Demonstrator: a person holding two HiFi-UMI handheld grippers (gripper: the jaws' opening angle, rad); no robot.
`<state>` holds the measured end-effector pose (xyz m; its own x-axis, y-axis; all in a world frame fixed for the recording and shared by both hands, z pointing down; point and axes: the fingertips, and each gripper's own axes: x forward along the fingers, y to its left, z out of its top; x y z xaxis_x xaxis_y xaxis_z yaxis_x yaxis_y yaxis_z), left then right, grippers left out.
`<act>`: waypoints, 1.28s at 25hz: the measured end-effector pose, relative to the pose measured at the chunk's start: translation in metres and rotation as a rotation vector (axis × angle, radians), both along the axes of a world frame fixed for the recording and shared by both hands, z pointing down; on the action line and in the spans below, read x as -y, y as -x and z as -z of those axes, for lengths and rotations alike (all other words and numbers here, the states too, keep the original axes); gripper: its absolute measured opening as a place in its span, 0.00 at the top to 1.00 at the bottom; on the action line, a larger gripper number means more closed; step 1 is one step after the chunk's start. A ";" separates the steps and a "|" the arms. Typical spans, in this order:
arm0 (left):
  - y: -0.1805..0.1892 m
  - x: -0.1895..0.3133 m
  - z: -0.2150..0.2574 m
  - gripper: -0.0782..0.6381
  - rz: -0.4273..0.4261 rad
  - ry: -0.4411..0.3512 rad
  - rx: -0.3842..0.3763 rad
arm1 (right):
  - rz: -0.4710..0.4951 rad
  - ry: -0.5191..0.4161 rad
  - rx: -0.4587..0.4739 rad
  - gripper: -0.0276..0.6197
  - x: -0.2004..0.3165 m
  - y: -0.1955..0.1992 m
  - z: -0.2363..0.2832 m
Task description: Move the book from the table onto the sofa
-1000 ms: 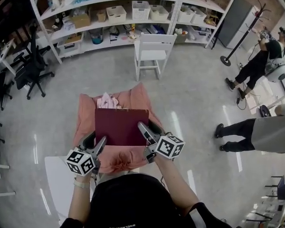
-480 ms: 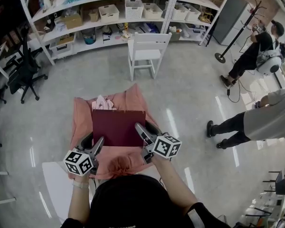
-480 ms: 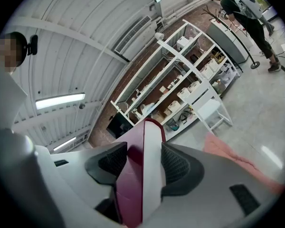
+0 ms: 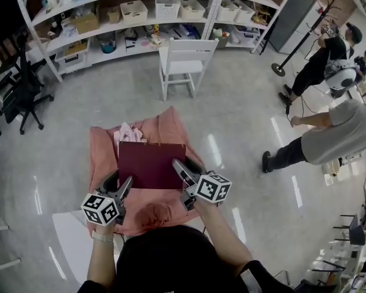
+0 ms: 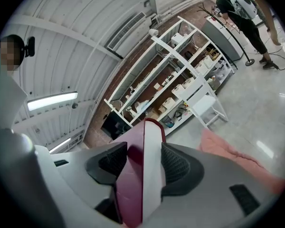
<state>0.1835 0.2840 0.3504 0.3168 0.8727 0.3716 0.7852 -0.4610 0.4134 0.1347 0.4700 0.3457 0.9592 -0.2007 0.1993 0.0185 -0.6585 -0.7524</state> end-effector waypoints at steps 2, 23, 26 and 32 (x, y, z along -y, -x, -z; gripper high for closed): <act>-0.008 0.000 -0.004 0.60 -0.001 0.000 0.012 | 0.000 0.001 0.014 0.58 0.000 -0.008 -0.003; -0.102 0.018 -0.081 0.60 0.002 -0.004 0.169 | 0.014 0.017 0.160 0.58 0.018 -0.103 -0.069; -0.112 0.017 -0.094 0.60 0.001 -0.006 0.190 | 0.010 0.018 0.180 0.58 0.018 -0.112 -0.081; -0.129 0.009 -0.122 0.60 -0.018 -0.016 0.231 | 0.008 0.022 0.218 0.58 0.010 -0.130 -0.105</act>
<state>0.3123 0.2750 0.4719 0.2064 0.8707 0.4464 0.6788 -0.4560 0.5756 0.2651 0.4599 0.4511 0.8914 -0.2018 0.4059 0.1736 -0.6753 -0.7168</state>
